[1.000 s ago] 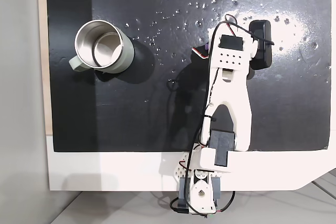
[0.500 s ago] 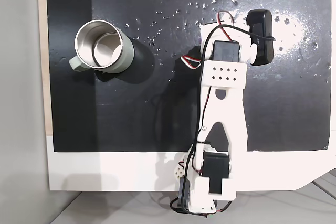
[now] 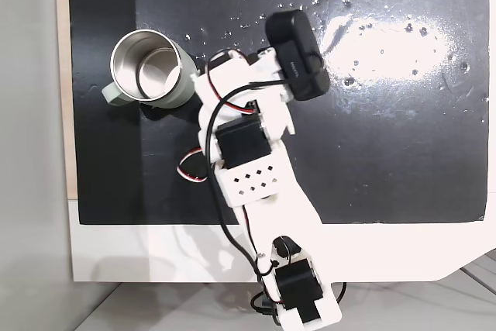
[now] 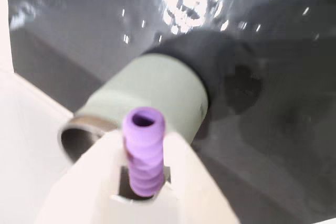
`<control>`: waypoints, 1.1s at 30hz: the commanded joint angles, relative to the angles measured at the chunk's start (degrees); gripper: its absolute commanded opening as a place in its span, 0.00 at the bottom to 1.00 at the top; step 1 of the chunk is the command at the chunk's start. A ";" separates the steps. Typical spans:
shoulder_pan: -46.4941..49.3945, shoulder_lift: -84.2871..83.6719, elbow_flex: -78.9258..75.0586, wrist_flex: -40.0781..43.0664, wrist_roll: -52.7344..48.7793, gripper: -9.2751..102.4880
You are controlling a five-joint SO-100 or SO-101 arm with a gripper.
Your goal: Grasp a pengrip and put it in the cup.
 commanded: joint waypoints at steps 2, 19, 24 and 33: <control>-4.57 -5.27 -11.07 2.64 3.43 0.08; -13.27 -28.83 -40.34 9.49 8.61 0.08; -13.97 -30.15 -40.96 9.23 8.61 0.08; -13.97 -30.85 -41.40 9.14 9.05 0.21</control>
